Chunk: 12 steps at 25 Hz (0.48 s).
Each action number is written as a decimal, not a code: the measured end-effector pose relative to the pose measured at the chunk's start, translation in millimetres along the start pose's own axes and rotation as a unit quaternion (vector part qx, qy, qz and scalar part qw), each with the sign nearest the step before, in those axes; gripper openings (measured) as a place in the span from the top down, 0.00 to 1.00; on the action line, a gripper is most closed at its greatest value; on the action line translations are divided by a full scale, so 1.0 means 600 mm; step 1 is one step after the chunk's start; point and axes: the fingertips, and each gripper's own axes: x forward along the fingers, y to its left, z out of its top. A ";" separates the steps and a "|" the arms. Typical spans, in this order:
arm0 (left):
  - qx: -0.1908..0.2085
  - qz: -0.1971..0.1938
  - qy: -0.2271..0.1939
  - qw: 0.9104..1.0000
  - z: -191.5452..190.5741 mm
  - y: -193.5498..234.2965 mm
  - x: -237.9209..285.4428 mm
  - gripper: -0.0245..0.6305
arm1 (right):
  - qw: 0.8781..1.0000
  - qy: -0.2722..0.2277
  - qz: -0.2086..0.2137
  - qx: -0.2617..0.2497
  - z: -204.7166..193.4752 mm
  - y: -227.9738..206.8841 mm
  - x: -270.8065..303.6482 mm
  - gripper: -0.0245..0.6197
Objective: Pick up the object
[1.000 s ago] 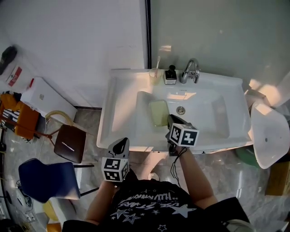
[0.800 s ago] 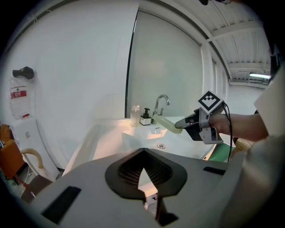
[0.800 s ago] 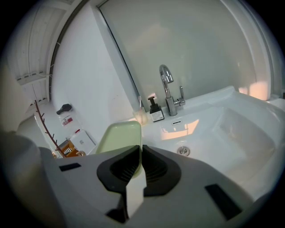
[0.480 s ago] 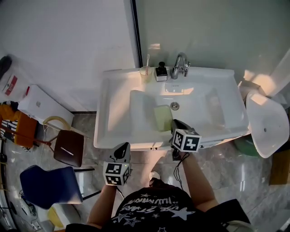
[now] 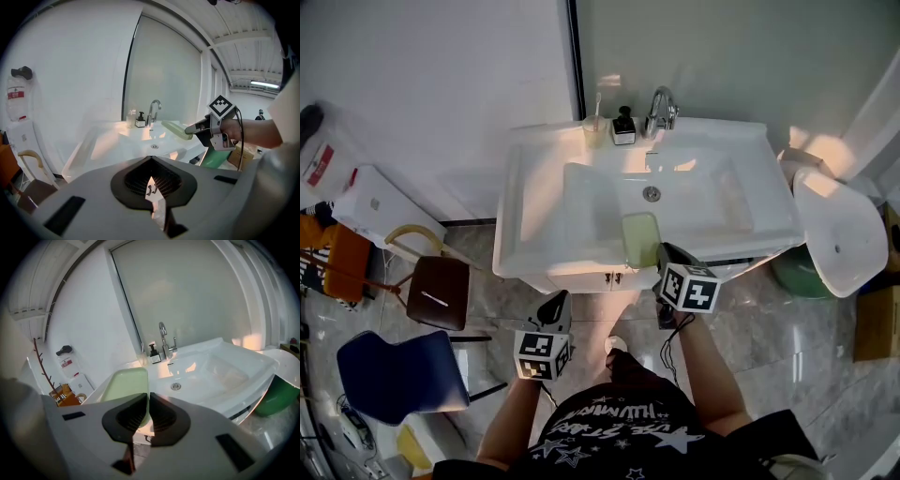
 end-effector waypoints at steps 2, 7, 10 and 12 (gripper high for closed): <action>0.005 -0.005 0.015 1.000 0.001 -0.019 -0.029 0.94 | 1.000 -0.002 -0.005 0.005 -0.018 -0.001 -0.029 0.92; 0.010 -0.016 0.009 1.000 -0.018 -0.053 -0.091 0.94 | 1.000 -0.010 -0.020 0.009 -0.056 0.001 -0.106 0.92; 0.010 -0.017 0.003 1.000 -0.036 -0.065 -0.127 0.94 | 0.999 -0.013 -0.027 0.015 -0.080 0.002 -0.147 0.92; 0.015 -0.019 0.008 1.000 -0.041 -0.076 -0.153 0.94 | 0.999 -0.015 -0.031 0.016 -0.095 0.003 -0.174 0.92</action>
